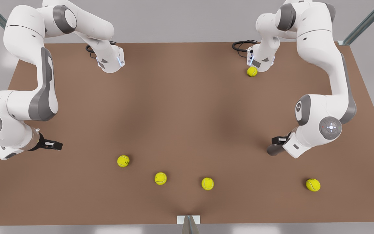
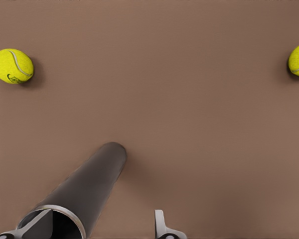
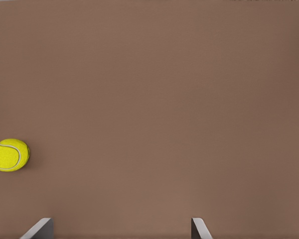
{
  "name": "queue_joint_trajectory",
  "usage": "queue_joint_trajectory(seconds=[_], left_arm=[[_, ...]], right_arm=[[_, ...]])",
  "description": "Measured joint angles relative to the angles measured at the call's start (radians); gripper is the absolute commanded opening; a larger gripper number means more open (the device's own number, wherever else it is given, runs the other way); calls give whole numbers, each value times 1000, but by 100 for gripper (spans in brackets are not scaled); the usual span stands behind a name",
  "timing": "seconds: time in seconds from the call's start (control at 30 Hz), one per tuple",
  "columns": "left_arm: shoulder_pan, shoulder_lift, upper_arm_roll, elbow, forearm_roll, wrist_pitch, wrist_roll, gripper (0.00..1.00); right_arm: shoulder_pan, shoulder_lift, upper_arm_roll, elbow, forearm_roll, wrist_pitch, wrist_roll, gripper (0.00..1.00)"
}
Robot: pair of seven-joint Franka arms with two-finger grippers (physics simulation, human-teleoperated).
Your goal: Put the tennis tube upright
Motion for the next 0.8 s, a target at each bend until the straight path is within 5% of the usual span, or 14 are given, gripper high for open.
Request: queue_joint_trajectory(seconds=[0.33, 0.8], left_arm=[[6, -5, -5, 176, 8, -289, 11, 100], [7, -31, -26, 183, 25, -289, 9, 100]], right_arm=[[-9, 0, 0, 0, -2, 81, -3, 100], [4, -10, 31, 20, 110, 54, -15, 100]])
